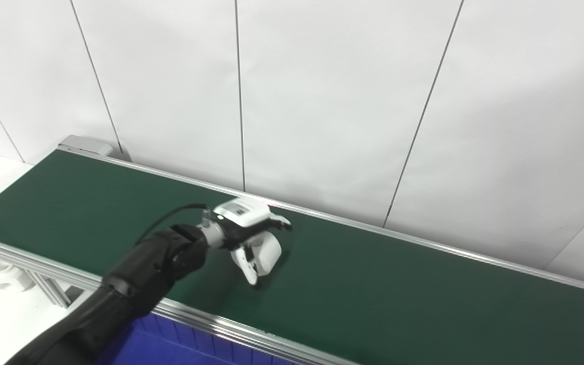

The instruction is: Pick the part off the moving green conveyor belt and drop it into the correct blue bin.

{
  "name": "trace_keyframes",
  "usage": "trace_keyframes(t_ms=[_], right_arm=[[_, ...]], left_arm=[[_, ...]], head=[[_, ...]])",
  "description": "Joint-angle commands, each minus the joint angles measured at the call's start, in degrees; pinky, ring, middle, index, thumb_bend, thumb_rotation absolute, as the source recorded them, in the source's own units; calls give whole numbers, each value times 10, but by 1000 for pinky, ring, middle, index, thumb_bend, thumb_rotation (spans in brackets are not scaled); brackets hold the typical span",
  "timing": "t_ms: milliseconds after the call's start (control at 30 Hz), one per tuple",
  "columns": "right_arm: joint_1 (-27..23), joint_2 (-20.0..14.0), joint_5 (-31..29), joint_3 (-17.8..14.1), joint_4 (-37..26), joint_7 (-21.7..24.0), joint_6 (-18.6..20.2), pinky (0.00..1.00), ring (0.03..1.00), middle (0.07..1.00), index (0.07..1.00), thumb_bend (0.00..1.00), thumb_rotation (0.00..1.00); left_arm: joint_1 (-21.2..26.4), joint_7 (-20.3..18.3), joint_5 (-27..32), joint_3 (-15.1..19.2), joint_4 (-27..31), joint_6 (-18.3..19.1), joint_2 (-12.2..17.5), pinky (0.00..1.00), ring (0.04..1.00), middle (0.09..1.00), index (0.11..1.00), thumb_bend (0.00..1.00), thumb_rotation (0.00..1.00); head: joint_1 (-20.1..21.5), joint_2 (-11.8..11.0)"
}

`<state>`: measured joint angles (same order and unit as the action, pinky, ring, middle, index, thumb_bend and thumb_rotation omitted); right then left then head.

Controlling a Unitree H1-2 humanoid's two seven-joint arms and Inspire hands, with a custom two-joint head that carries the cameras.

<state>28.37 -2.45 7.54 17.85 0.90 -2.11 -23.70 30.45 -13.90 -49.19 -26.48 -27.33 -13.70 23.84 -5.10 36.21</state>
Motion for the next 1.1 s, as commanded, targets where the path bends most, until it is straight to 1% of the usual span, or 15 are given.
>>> trace_keyframes(t_ms=[0,100,167,233,267,300,333,400,467,767,900,967,1000,1033,1067], right_arm=[[6,7,1,4,-23,-2,-31,970,960,980,1000,916,1000],[8,8,4,6,-27,-4,-31,960,957,978,1000,911,1000],[9,9,6,7,-29,-5,-31,951,952,977,1000,912,1000],[11,10,5,7,-30,-4,-31,949,953,977,1000,922,1000],[11,9,5,7,-31,-4,-31,949,953,977,1000,925,1000],[11,9,4,7,-31,-4,-31,948,953,977,1000,930,1000],[12,9,4,7,-31,-4,-31,947,953,977,1000,933,1000],[12,10,3,7,-32,-3,-31,942,952,976,1000,941,1000],[13,10,3,6,-32,-2,-32,935,950,975,1000,945,1000],[14,9,3,7,-34,2,-32,929,951,978,1000,941,1000],[15,11,4,7,-36,3,-31,930,950,979,1000,940,1000],[16,12,4,8,-38,4,-30,933,949,979,1000,935,1000],[16,13,4,8,-40,5,-29,934,949,979,1000,931,1000],[16,13,5,8,-42,6,-28,935,949,979,1000,928,1000],[17,12,5,9,-49,8,-22,935,949,979,1000,927,1000]], left_arm=[[37,19,-21,-9,9,3,6,711,824,837,832,1000,222],[48,44,-53,-30,-4,-4,9,677,794,796,775,1000,114],[56,55,-82,-46,-10,7,10,654,763,765,718,1000,34],[62,73,-107,-58,-18,17,9,630,713,724,667,962,9],[65,93,-116,-61,-24,18,9,623,698,712,652,949,4],[67,109,-122,-63,-29,18,8,595,637,660,572,739,22],[70,129,-127,-65,-36,14,8,580,605,633,531,631,31],[74,155,-133,-68,-43,11,8,490,480,507,497,533,6],[77,162,-136,-67,-41,12,8,403,405,464,516,508,1],[85,98,-119,-54,4,26,12,372,406,446,510,504,0],[89,77,-118,-52,33,19,20,391,412,474,504,505,0],[86,60,-115,-47,65,21,23,341,401,465,508,504,0],[84,50,-111,-43,83,22,24,337,402,463,509,503,0],[83,43,-109,-39,95,23,25,341,401,462,512,503,0],[79,27,-96,-30,128,25,26,342,401,462,512,503,0]], head=[[0,0],[1,1],[1,2],[0,3],[0,4],[0,4],[0,5],[0,6],[0,6],[-5,11],[-5,12],[-5,15],[-4,25],[-4,25],[-4,41]])
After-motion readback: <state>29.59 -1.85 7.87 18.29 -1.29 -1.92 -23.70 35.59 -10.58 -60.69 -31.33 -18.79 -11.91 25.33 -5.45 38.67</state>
